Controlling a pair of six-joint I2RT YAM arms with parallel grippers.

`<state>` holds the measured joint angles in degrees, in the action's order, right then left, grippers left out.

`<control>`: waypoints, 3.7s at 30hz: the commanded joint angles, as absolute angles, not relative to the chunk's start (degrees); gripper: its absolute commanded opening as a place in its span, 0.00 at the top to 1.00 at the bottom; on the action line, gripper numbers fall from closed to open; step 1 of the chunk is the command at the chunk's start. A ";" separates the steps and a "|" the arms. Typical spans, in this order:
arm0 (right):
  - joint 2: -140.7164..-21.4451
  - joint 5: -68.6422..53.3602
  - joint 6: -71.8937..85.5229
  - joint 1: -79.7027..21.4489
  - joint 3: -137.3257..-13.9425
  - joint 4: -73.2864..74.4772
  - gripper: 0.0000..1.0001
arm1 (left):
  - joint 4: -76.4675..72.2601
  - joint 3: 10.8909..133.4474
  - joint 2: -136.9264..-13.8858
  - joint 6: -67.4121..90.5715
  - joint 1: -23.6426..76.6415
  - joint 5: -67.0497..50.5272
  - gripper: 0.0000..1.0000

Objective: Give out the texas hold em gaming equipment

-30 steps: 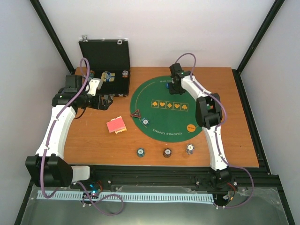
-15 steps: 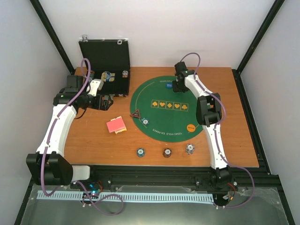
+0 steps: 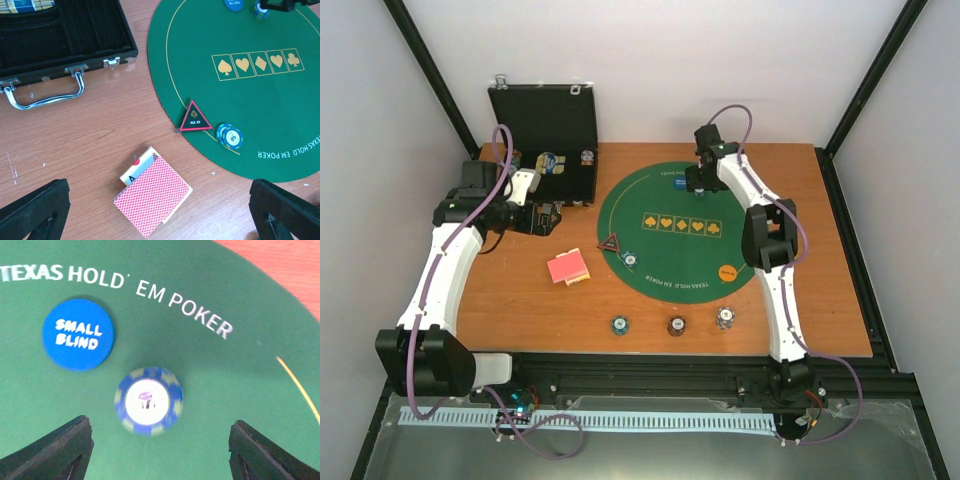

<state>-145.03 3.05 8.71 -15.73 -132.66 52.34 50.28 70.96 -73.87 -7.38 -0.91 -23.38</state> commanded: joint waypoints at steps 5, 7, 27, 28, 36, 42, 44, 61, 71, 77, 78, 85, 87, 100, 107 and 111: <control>-115.94 10.46 9.25 -28.28 -106.63 47.70 0.25 | 51.40 71.79 -71.84 -7.48 -1.30 -22.33 0.00; -107.59 11.16 10.61 -34.27 -96.93 45.10 0.25 | 51.31 71.34 -71.40 -7.36 -1.23 -22.23 0.00; -97.90 9.32 29.65 -71.67 -71.32 40.42 0.18 | 51.08 71.01 -71.54 -6.05 -1.23 -21.82 0.00; -98.53 8.54 29.36 -71.64 -71.28 39.99 0.18 | 51.12 71.02 -71.54 -6.13 -1.23 -21.76 0.00; -104.14 5.95 27.87 -71.72 -72.09 38.61 0.21 | 51.26 71.61 -71.46 -6.02 -1.27 -21.56 0.00; -105.83 5.29 27.86 -71.70 -70.73 36.97 0.25 | 51.33 71.94 -71.63 -6.06 -1.25 -21.62 0.00; -106.17 5.27 27.86 -71.72 -70.46 36.56 0.27 | 51.28 71.98 -71.63 -6.08 -1.28 -21.60 0.00; -108.87 5.30 27.61 -71.01 -70.20 35.33 0.40 | 51.88 73.31 -71.18 -5.45 -1.24 -22.84 0.00; -107.93 5.78 27.35 -71.01 -71.07 36.26 0.45 | 51.86 72.38 -70.76 -5.47 -1.30 -22.81 0.00; -107.70 5.71 27.16 -71.00 -71.62 36.47 0.52 | 51.84 72.25 -70.58 -5.19 -1.23 -23.11 0.00; -107.75 5.71 27.17 -70.97 -71.70 36.52 0.53 | 51.85 72.25 -70.58 -5.19 -1.27 -23.18 0.00; -107.51 5.52 27.09 -71.06 -71.77 36.63 0.54 | 51.80 71.60 -70.42 -5.23 -1.27 -23.35 0.00; -107.21 5.58 27.11 -71.01 -72.04 36.89 0.52 | 51.72 71.46 -70.40 -5.19 -1.24 -23.31 0.00; -106.56 5.81 27.04 -71.01 -72.47 37.45 0.52 | 51.76 71.37 -70.14 -5.16 -1.28 -23.50 0.00; -107.25 5.47 27.16 -70.93 -71.35 36.66 0.53 | 51.68 71.37 -70.07 -5.27 -1.28 -23.06 0.00; -107.49 4.94 27.25 -70.68 -70.51 35.89 0.55 | 51.74 71.45 -69.88 -5.36 -1.28 -23.11 0.00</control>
